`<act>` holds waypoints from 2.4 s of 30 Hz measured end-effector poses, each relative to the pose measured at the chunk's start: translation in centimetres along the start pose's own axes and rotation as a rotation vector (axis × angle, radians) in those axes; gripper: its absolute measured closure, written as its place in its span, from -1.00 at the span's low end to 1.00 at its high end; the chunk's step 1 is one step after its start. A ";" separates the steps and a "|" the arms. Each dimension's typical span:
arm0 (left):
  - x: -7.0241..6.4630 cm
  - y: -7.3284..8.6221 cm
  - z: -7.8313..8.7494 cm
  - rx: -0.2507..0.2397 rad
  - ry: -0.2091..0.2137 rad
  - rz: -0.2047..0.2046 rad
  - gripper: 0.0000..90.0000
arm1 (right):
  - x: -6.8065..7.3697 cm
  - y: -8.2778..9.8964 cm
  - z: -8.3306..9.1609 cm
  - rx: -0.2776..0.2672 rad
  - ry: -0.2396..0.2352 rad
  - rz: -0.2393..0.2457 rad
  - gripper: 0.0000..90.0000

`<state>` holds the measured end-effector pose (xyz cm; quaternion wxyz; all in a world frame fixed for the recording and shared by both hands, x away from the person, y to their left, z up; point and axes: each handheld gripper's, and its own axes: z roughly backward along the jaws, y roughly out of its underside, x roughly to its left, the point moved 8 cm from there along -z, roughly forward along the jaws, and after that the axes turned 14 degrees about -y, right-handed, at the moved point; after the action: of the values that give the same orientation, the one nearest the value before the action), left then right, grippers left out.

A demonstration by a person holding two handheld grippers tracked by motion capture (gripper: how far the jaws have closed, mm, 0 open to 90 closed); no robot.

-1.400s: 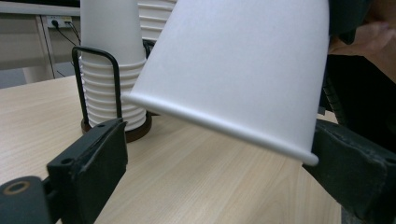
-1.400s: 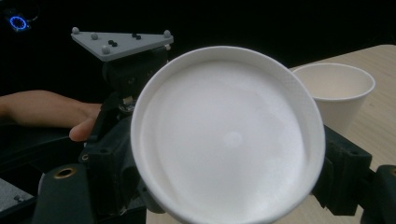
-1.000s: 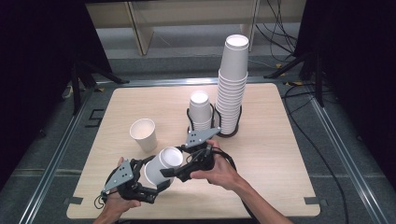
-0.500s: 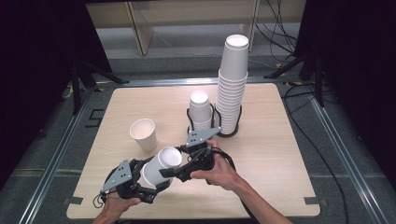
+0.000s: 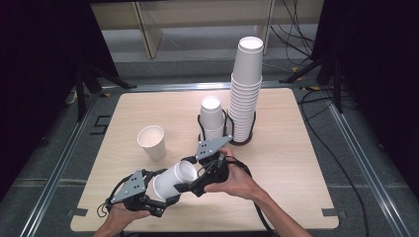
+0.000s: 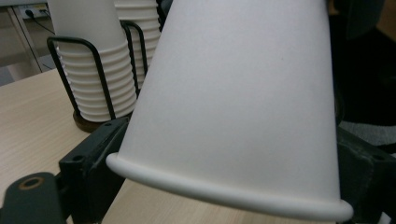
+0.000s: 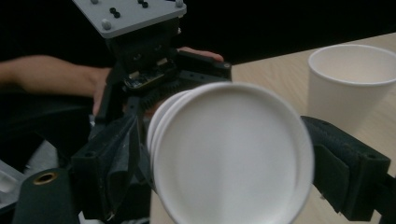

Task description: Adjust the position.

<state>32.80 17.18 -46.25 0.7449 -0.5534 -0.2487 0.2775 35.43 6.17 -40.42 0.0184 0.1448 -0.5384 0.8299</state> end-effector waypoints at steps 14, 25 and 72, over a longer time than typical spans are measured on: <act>-1.0 1.1 -0.5 0.093 0.016 -0.093 -0.74 | 1.0 0.9 1.1 0.308 0.063 0.113 -0.65; -1.5 1.6 -0.2 0.156 0.029 -0.145 -0.75 | 1.1 2.2 -0.7 0.431 0.009 0.125 -0.60; 0.1 -0.5 0.9 -0.052 0.121 0.106 -0.68 | 0.5 1.4 2.7 0.199 0.045 0.098 -0.46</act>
<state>32.32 17.77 -45.54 0.7284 -0.6005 -0.1807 0.2759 35.32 3.03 -40.54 -0.0243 0.1008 -0.4592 0.8822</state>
